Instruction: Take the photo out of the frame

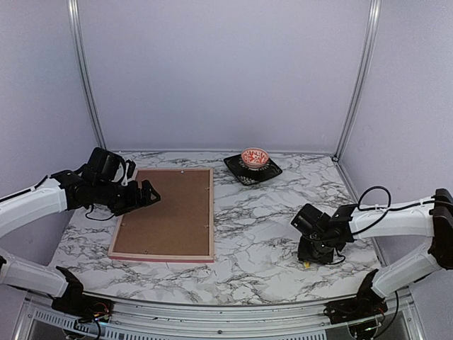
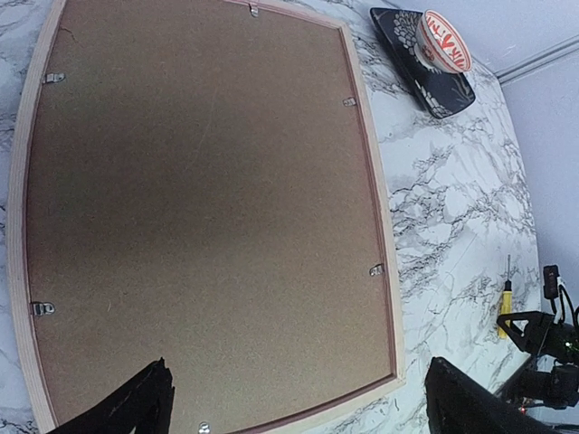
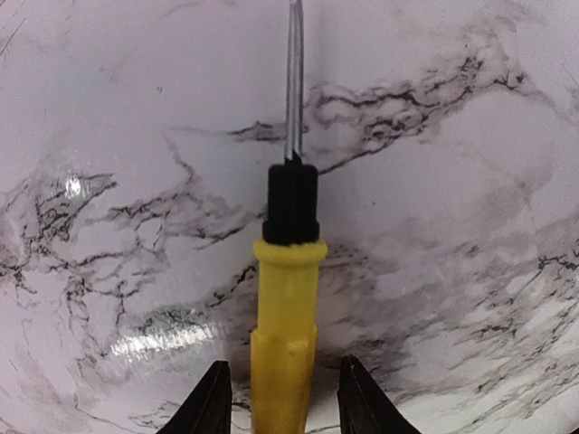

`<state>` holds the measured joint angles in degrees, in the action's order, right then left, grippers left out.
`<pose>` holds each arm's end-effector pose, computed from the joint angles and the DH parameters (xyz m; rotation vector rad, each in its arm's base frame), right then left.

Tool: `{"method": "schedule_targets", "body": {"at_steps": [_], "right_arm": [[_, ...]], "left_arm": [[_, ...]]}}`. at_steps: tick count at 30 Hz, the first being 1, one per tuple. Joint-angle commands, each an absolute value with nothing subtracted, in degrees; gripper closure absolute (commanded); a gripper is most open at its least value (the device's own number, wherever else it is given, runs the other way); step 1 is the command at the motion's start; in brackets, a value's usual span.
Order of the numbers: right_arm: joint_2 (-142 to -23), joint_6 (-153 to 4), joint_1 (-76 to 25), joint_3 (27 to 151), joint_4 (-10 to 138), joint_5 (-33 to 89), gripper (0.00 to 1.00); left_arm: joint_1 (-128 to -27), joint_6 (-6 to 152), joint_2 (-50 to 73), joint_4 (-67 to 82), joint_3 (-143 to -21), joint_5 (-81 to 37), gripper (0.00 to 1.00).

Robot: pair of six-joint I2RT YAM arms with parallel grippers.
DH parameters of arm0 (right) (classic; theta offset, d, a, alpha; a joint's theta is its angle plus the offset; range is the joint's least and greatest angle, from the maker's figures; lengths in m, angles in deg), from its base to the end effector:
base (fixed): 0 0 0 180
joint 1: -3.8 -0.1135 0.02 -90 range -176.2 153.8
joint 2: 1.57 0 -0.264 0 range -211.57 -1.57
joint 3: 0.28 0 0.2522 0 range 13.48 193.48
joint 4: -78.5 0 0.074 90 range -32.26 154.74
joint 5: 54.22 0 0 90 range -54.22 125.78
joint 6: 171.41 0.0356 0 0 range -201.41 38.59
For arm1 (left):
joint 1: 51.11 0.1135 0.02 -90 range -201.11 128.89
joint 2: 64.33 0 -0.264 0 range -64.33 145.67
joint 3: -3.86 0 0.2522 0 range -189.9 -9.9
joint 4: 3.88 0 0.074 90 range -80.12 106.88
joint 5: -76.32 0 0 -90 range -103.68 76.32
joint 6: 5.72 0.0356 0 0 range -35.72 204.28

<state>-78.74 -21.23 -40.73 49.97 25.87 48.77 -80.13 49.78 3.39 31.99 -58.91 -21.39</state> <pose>0.1524 0.1387 0.1498 0.4176 2.8209 0.0082 0.2197 -0.1273 0.2646 -0.0405 2.3844 -0.7107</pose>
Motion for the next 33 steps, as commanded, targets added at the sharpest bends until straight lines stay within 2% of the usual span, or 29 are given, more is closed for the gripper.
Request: {"method": "schedule_targets", "body": {"at_steps": [1, 3, 6, 10, 15, 18, 23, 26, 33], "right_arm": [[-76.6, -12.1, -45.3, 47.8, 21.6, 48.0, 0.61], [-77.0, -12.0, -45.9, 47.8, 22.0, 48.7, 0.62], [-79.1, -12.9, -45.9, 48.1, 24.2, 49.7, 0.70], [-81.7, -16.0, -45.8, 50.3, 25.9, 53.8, 0.75], [-85.2, -25.2, -46.4, 57.7, 25.9, 58.6, 0.93], [-87.2, -34.7, -47.8, 65.1, 26.0, 62.4, 1.00], [-93.4, -51.8, -51.8, 78.5, 31.0, 63.2, 1.00], [-98.4, -60.1, -53.9, 87.0, 33.5, 59.6, 1.00], [-106.1, -70.9, -57.7, 101.6, 35.5, 51.1, 1.00]], "left_arm": [[-79.8, 49.0, 4.2, 30.6, -60.9, -23.6, 0.01], [-79.7, 49.0, 4.6, 30.4, -61.0, -23.8, 0.01], [-79.7, 48.8, 5.3, 30.1, -61.3, -24.1, 0.01], [-79.8, 48.2, 6.1, 28.9, -61.4, -25.2, 0.01], [-79.7, 46.0, 7.8, 25.8, -60.8, -29.4, 0.01], [-79.7, 42.1, 9.2, 20.8, -59.2, -34.4, 0.01], [-79.8, 34.0, 10.3, 7.5, -56.9, -41.0, 0.01], [-80.0, 30.3, 10.1, 1.2, -56.1, -41.3, 0.01], [-82.0, 29.5, 11.1, -0.7, -57.5, -38.6, 0.05]]}}
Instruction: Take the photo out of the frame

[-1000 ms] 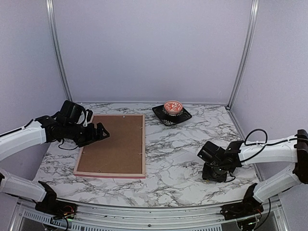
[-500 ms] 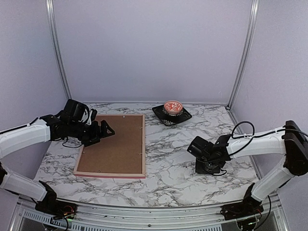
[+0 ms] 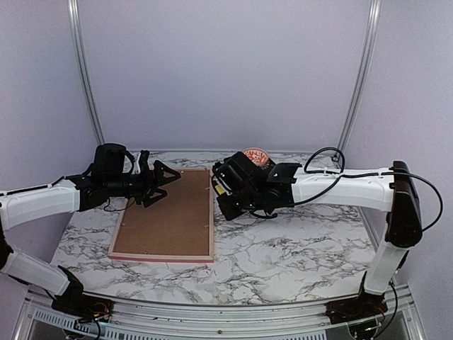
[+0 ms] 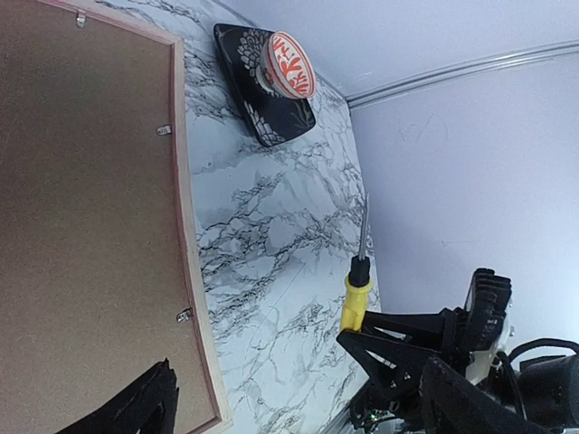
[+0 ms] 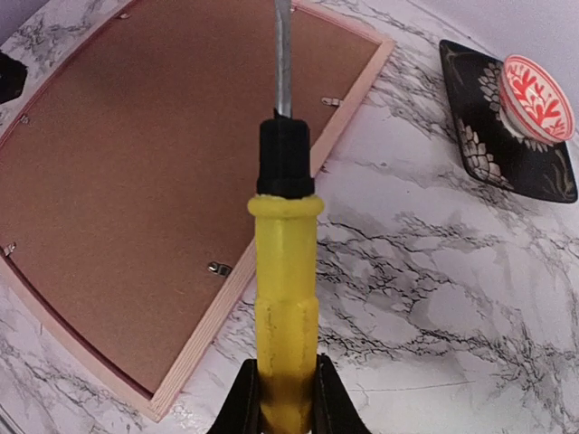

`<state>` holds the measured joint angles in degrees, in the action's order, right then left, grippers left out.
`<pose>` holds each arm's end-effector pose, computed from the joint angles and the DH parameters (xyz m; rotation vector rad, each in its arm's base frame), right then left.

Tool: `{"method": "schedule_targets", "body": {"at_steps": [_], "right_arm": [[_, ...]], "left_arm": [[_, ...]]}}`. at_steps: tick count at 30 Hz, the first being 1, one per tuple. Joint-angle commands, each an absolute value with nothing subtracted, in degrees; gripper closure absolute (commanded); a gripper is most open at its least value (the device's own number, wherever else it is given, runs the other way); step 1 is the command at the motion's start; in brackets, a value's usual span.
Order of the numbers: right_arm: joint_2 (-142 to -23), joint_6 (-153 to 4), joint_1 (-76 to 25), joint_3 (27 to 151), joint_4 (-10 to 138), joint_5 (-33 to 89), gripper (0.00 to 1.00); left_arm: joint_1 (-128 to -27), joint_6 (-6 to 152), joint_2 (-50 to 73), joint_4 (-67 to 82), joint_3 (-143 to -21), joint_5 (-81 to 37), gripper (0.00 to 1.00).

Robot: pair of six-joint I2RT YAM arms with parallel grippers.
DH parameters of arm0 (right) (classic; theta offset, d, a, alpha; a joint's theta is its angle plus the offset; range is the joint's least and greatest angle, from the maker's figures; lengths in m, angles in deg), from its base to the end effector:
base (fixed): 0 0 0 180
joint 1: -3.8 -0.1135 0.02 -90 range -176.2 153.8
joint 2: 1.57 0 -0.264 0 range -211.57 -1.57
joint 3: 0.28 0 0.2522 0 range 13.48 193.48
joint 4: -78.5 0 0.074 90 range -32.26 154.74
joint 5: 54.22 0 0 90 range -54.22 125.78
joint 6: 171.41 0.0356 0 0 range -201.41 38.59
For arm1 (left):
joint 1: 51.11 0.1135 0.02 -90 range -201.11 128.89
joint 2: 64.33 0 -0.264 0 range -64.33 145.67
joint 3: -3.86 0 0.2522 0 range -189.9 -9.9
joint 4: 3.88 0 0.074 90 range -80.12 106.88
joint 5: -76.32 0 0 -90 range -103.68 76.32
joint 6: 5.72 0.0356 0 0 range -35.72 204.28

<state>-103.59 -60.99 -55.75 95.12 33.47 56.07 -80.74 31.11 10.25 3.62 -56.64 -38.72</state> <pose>0.2094 0.3318 0.2584 -0.6638 2.3143 0.2075 0.2474 -0.1581 0.2676 -0.1208 2.1714 -1.3250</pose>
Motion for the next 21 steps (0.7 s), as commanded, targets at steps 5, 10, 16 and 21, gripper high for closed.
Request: {"method": "schedule_targets", "body": {"at_steps": [5, 10, 16, 21], "right_arm": [[-110.2, -74.0, -60.3, 108.5, 32.3, 50.2, 1.00], [-112.1, -74.5, -60.6, 111.7, 30.4, 48.7, 1.00], [-112.0, -75.0, -60.7, 112.4, 29.3, 48.1, 1.00], [-111.8, -75.1, -60.7, 112.1, 28.5, 47.7, 1.00]], "left_arm": [[-85.1, 30.4, 13.1, -0.7, -58.7, -37.2, 0.12], [-88.8, 31.6, 15.2, -0.6, -60.2, -35.4, 0.23], [-89.4, 31.8, 16.6, -0.8, -60.9, -35.3, 0.49], [-89.4, 32.2, 16.3, -0.9, -60.9, -35.2, 0.60]]}}
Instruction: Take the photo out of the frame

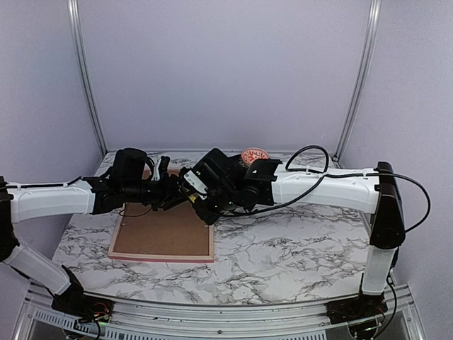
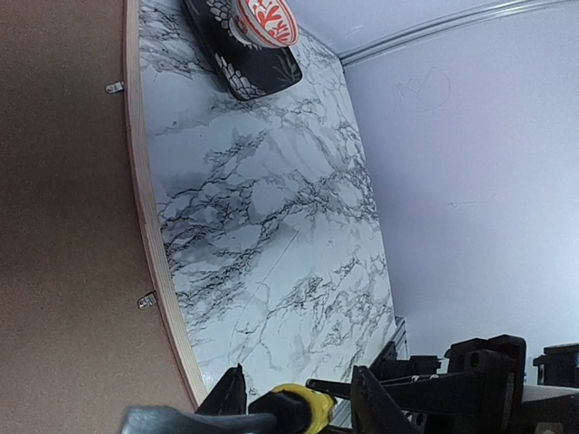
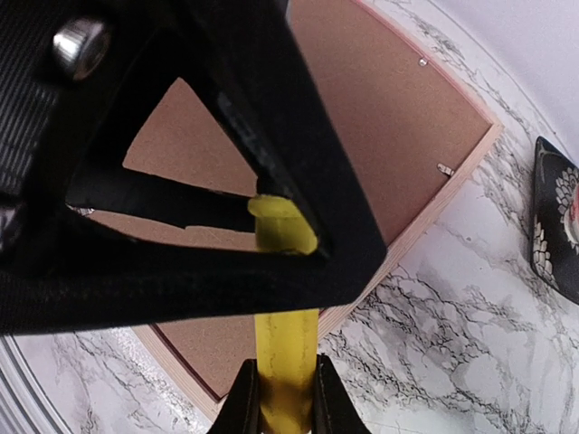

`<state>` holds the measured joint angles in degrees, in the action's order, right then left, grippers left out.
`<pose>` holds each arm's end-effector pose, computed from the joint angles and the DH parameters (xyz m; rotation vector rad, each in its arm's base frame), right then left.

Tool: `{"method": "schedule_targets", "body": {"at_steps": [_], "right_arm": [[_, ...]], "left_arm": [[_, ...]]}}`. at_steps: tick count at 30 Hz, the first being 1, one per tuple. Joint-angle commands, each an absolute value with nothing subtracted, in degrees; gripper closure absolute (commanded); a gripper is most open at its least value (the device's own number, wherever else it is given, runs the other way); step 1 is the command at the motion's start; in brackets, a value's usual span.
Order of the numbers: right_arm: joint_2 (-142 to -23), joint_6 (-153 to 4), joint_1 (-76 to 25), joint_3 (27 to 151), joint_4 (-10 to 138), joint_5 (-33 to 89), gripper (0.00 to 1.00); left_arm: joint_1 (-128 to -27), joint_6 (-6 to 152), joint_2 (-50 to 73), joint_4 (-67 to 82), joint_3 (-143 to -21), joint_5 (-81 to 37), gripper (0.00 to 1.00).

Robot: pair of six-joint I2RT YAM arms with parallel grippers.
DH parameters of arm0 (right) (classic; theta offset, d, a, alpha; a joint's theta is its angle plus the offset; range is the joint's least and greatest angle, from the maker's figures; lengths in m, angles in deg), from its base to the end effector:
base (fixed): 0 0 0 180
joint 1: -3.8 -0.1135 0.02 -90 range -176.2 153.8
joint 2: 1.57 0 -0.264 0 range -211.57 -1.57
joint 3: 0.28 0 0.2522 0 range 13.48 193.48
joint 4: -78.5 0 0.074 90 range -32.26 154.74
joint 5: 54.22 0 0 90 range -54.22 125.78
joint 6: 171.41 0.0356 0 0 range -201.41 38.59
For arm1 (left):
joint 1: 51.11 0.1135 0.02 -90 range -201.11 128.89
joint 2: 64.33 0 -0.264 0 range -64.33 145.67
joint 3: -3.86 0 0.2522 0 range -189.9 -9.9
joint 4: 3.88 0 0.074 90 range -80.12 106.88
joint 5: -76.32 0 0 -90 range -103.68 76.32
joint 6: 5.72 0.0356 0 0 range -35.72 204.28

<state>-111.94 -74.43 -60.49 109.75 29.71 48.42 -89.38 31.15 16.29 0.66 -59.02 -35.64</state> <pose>0.1958 0.3888 0.2773 -1.0736 2.1730 0.3077 0.2400 -0.2063 0.2566 -0.0005 2.2168 -1.3534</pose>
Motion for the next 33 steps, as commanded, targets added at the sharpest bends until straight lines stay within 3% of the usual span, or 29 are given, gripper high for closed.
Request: {"method": "schedule_targets", "body": {"at_steps": [1, 4, 7, 9, 13, 17, 20, 26, 33], "right_arm": [[-111.6, -75.0, -60.7, 111.9, 28.5, 47.7, 1.00], [-111.3, -74.9, -60.7, 111.9, 28.5, 47.6, 1.00], [-111.0, -74.3, -60.7, 111.8, 28.6, 47.9, 1.00], [-110.6, -73.3, -60.7, 111.6, 29.1, 48.0, 0.94], [-107.8, -69.1, -59.8, 108.4, 33.5, 45.8, 0.63], [-100.9, -61.8, -55.9, 98.8, 46.5, 37.7, 0.20], [-94.7, -56.3, -54.3, 90.6, 59.4, 32.6, 0.03], [-90.3, -40.5, -51.3, 79.2, 88.2, 25.7, 0.01], [-95.4, -32.1, -51.3, 83.3, 96.3, 23.2, 0.15]], "left_arm": [[-89.4, 32.1, 16.5, -0.9, -60.9, -35.4, 0.61], [-89.4, 32.0, 16.8, -1.1, -61.0, -35.8, 0.71], [-89.4, 32.0, 16.7, -1.4, -61.0, -36.2, 0.90], [-89.4, 31.9, 16.6, -1.9, -60.9, -36.5, 1.00], [-88.7, 28.5, 15.1, -8.5, -58.5, -37.4, 1.00], [-86.3, 21.3, 12.6, -22.6, -53.0, -38.0, 1.00], [-84.9, 17.9, 11.3, -29.3, -51.4, -37.3, 1.00], [-84.3, 10.0, 11.3, -45.2, -48.6, -34.9, 1.00], [-84.6, 8.9, 12.0, -52.8, -49.4, -34.1, 1.00]]}}
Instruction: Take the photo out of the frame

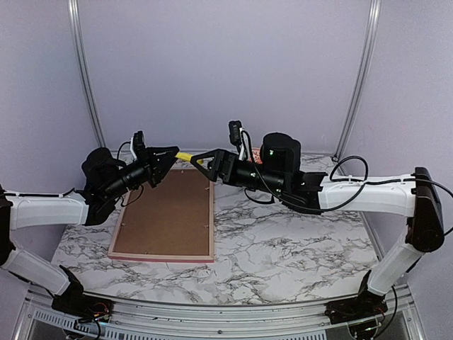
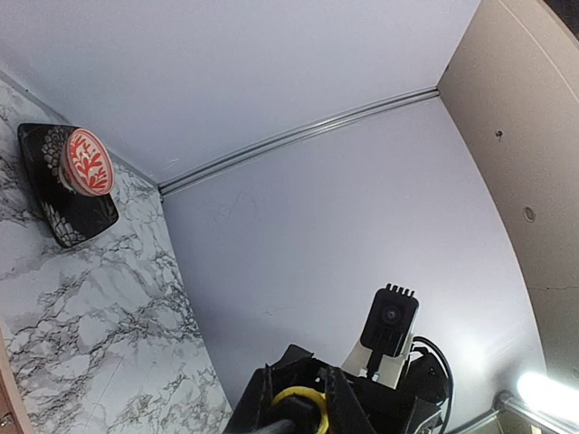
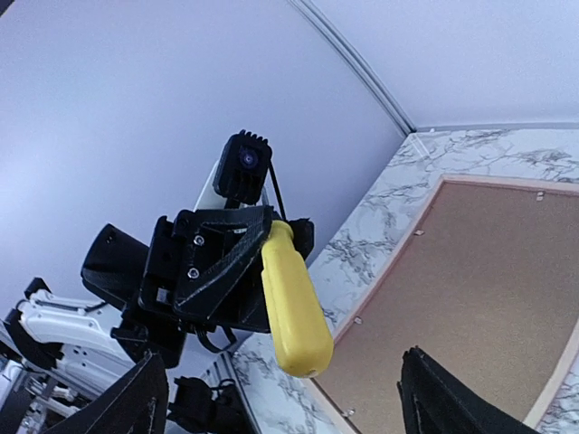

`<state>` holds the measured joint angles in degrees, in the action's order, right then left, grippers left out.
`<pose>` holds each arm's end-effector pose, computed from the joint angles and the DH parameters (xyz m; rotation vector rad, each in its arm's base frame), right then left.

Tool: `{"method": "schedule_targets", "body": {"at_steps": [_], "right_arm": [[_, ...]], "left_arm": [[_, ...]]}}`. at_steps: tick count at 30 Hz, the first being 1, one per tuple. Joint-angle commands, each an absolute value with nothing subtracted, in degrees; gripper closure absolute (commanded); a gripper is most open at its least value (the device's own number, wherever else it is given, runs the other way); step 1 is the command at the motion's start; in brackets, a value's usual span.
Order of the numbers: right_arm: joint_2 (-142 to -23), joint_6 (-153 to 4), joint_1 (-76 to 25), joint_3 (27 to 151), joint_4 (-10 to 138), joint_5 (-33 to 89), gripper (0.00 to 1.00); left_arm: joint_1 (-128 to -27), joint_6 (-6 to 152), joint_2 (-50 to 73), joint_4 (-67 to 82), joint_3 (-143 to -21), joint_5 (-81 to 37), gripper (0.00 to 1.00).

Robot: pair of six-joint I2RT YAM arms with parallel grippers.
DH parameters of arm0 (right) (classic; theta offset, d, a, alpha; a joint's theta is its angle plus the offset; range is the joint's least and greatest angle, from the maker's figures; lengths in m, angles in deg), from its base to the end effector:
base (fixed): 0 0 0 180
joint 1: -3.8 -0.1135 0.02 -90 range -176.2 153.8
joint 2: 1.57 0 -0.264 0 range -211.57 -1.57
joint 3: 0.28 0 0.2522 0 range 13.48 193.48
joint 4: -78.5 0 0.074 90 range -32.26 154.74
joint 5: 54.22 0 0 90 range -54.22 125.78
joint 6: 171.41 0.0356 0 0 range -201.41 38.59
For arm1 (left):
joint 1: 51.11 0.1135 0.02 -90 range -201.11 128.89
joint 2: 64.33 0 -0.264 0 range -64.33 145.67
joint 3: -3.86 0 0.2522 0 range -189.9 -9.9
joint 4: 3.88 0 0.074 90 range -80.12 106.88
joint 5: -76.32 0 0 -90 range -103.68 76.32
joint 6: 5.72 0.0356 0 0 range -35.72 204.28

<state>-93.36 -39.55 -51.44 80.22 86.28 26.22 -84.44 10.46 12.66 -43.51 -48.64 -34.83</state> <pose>0.2143 0.3192 0.3213 -0.3563 1.8016 1.3920 0.2382 -0.1720 0.2942 -0.1793 1.5648 -1.7783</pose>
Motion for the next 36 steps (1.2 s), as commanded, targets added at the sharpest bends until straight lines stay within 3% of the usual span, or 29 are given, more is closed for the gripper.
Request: {"method": "schedule_targets", "body": {"at_steps": [1, 17, 28, 36], "right_arm": [[-95.9, -31.8, -51.3, 83.9, 96.3, 23.2, 0.18], [-100.2, -30.7, -52.2, 89.3, 96.3, 22.8, 0.61], [-99.3, -31.5, -52.2, 89.3, 91.3, 23.6, 0.63], [-99.4, -31.5, -52.2, 90.0, 90.5, 23.6, 0.76]], "left_arm": [[-84.6, 9.0, 11.9, -52.9, -49.6, -34.1, 1.00], [-88.3, 11.8, 12.8, -52.9, -49.1, -33.2, 1.00], [-88.0, 14.7, 11.1, -50.2, -49.6, -32.2, 1.00], [-88.0, 14.6, 12.2, -50.1, -50.5, -33.3, 1.00]]}}
